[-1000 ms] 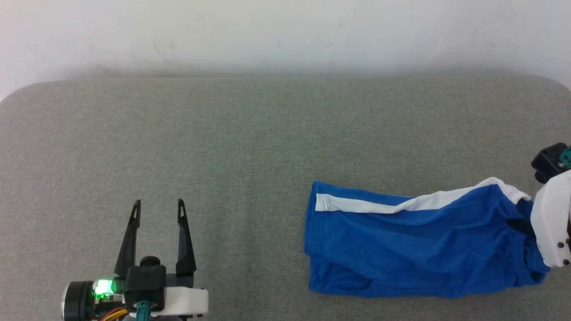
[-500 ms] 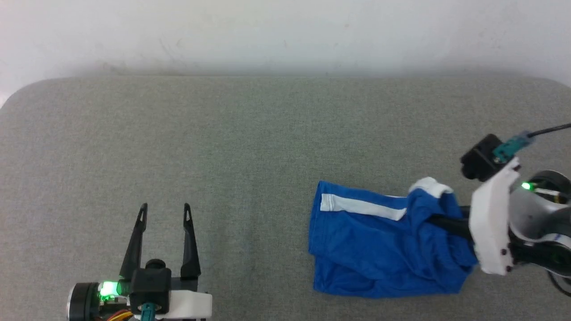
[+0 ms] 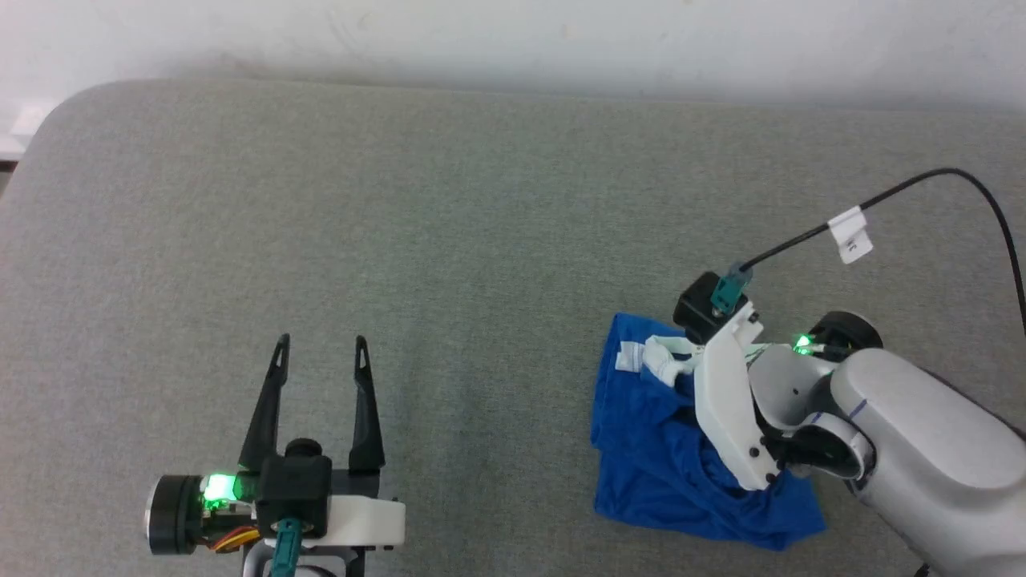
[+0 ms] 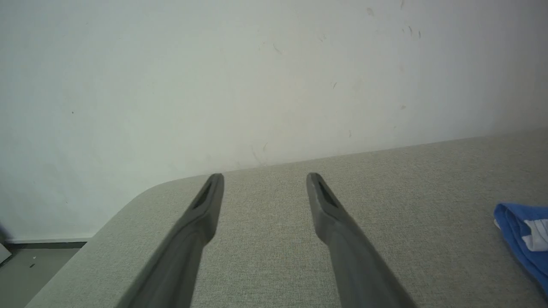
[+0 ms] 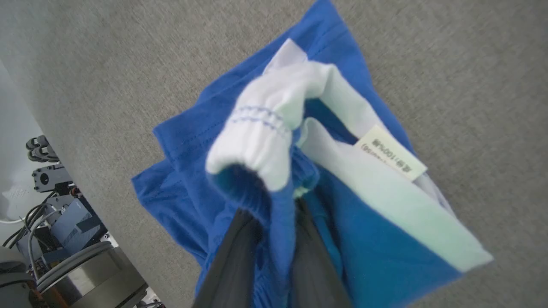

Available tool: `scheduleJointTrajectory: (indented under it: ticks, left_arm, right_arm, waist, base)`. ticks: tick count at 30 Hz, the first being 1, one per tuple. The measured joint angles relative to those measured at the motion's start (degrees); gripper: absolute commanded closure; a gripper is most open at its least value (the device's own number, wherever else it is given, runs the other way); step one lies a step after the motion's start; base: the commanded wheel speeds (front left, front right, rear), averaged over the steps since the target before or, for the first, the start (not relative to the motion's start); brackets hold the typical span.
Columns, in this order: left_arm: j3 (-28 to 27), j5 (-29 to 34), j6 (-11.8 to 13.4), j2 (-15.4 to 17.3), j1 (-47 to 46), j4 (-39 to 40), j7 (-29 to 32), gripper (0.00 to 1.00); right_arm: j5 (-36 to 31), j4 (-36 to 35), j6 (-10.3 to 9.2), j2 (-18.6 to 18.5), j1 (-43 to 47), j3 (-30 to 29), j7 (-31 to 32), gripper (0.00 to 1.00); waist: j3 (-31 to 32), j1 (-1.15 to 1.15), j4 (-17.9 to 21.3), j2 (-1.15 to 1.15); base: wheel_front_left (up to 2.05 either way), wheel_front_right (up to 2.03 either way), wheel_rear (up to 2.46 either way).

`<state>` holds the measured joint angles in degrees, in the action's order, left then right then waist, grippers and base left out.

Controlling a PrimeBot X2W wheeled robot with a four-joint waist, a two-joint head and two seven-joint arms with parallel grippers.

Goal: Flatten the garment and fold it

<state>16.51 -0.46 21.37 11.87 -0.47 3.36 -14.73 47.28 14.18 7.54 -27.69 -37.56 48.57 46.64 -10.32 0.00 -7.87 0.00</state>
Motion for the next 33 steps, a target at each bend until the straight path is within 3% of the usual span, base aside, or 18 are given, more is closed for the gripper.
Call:
scheduleJointTrajectory:
  ticks: [4,9,10,11,15,21,27,33]
  left_arm:
    - [0.33,0.04,-0.08,-0.74,-0.47,-0.51,0.00,0.00]
    - [0.15,0.03,0.05,-0.81,-0.79,-0.77,0.00,0.00]
    - [0.05,0.03,0.13,-0.77,-0.79,-0.82,0.00,0.00]
    - [-0.03,0.03,0.13,-0.70,-0.77,-0.94,0.00,0.00]
    - [-0.79,-0.04,0.19,-0.27,-0.30,-1.20,0.00,0.00]
    - [-1.56,-0.12,0.16,0.55,0.80,-1.20,-0.01,0.00]
    - [-1.89,-0.12,0.08,0.74,1.53,-1.16,0.00,0.00]
    - [-2.60,-0.16,-0.12,0.98,1.80,-0.67,0.00,0.00]
  right_arm:
    - [-1.56,6.26,0.01,1.22,-0.81,3.25,-3.02,1.00]
    - [-1.04,8.16,0.08,1.38,-2.49,6.32,-7.21,1.00]
    - [-0.80,7.86,0.08,1.05,-2.64,7.03,-8.38,0.66]
    - [-0.74,7.16,0.08,0.58,-2.74,7.73,-9.75,0.00]
    - [0.00,2.00,0.07,-2.03,-3.67,9.98,-15.08,0.00]
    - [-0.31,-6.21,0.07,-7.91,-5.84,5.33,-25.41,0.00]
    - [-6.26,-7.31,0.07,-9.58,-3.73,-6.57,-37.50,0.00]
    - [-15.77,-4.00,0.07,-4.65,6.38,-23.03,-48.53,0.00]
  waist:
    - [-1.01,0.00,-1.22,0.00]
    - [-1.37,0.00,-1.46,0.00]
    - [-1.26,0.00,-1.30,0.00]
    - [-1.08,0.00,-1.10,0.00]
    - [0.14,0.00,0.18,0.00]
    - [2.29,0.00,2.96,0.00]
    - [4.17,0.00,5.78,0.00]
    - [5.72,-0.01,8.11,0.00]
  base:
    - [0.00,0.00,0.00]
    - [0.00,0.00,0.00]
    - [0.00,0.00,0.00]
    - [0.00,0.00,0.00]
    - [0.00,0.00,0.00]
    - [0.00,0.00,0.00]
    - [0.00,0.00,0.00]
    - [0.00,0.00,0.00]
